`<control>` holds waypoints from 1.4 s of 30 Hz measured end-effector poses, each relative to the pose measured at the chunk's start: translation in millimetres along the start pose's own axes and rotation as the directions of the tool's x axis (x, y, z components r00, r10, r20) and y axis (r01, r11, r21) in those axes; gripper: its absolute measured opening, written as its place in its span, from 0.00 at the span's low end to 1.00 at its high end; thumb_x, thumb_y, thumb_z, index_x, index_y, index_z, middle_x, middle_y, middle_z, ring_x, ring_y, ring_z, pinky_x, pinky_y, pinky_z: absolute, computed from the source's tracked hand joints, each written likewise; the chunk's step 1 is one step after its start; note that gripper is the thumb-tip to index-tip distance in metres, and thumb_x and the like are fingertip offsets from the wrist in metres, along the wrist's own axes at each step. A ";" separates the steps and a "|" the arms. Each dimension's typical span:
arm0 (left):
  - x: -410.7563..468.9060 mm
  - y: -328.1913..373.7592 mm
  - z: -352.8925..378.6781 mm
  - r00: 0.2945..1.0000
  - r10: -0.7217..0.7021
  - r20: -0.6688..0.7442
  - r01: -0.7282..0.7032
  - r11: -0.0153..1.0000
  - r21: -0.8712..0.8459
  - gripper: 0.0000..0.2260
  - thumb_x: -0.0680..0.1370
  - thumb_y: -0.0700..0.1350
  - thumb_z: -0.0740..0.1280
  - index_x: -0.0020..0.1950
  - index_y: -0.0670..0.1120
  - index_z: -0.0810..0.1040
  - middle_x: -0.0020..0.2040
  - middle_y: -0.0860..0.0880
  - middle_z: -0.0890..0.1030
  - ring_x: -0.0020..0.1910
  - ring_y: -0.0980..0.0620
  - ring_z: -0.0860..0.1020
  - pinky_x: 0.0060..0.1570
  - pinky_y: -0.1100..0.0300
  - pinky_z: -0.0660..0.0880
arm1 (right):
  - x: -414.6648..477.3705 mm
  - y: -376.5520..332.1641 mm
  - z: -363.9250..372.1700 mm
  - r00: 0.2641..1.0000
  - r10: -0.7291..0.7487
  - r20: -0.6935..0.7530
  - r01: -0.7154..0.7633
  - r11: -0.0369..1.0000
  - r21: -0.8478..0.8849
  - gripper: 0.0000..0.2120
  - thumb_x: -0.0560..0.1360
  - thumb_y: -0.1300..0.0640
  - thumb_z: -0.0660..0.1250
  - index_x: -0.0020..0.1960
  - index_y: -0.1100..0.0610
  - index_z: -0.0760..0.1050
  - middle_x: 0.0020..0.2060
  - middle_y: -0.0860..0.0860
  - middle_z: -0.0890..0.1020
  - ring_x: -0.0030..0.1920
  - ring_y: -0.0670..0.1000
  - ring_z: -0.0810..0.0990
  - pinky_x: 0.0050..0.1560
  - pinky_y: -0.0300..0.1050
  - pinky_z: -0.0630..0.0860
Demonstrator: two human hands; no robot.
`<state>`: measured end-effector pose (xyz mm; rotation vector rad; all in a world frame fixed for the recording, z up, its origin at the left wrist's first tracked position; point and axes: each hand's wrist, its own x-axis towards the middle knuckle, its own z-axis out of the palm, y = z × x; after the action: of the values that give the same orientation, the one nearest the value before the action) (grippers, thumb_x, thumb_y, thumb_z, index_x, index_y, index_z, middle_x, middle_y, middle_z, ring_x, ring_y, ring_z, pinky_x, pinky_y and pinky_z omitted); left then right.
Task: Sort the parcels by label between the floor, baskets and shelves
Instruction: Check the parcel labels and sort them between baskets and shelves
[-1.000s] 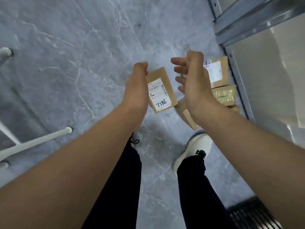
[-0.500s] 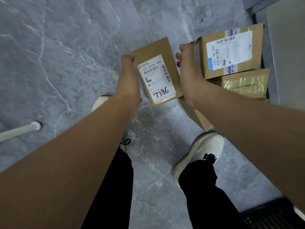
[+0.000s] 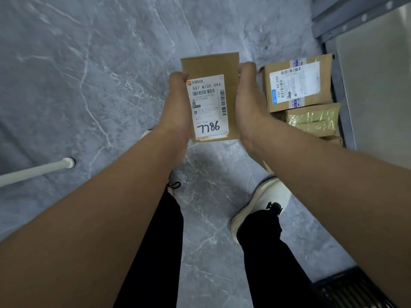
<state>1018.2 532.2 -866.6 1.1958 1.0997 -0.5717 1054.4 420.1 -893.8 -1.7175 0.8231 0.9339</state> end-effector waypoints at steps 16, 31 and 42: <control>-181.8 150.1 -12.4 0.974 0.211 0.080 -0.218 0.971 0.099 0.21 0.82 0.62 0.52 0.50 0.55 0.82 0.43 0.58 0.86 0.52 0.50 0.83 0.64 0.45 0.75 | -190.9 -139.1 -60.2 0.980 -0.201 -0.010 0.200 0.972 0.121 0.24 0.80 0.33 0.49 0.46 0.49 0.74 0.47 0.52 0.83 0.48 0.55 0.84 0.41 0.48 0.78; -431.2 314.7 -28.6 0.844 0.492 0.214 -0.521 0.847 0.108 0.20 0.82 0.60 0.51 0.50 0.59 0.83 0.41 0.59 0.86 0.54 0.49 0.82 0.64 0.47 0.74 | -452.1 -286.4 -131.5 0.916 -0.351 -0.193 0.394 0.876 0.277 0.23 0.86 0.36 0.50 0.51 0.44 0.81 0.38 0.44 0.85 0.32 0.43 0.83 0.30 0.41 0.77; -653.9 393.8 -26.9 0.608 0.698 0.378 -0.768 0.639 0.057 0.20 0.84 0.58 0.51 0.46 0.56 0.81 0.35 0.60 0.84 0.38 0.58 0.83 0.46 0.56 0.78 | -686.7 -351.4 -181.1 0.732 -0.565 -0.380 0.674 0.684 0.280 0.26 0.85 0.34 0.49 0.60 0.46 0.81 0.48 0.47 0.88 0.49 0.51 0.86 0.43 0.48 0.79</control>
<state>1074.3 563.4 -105.5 1.5489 0.1812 -0.2082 1066.4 422.1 -101.5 -1.5946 0.4716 0.0437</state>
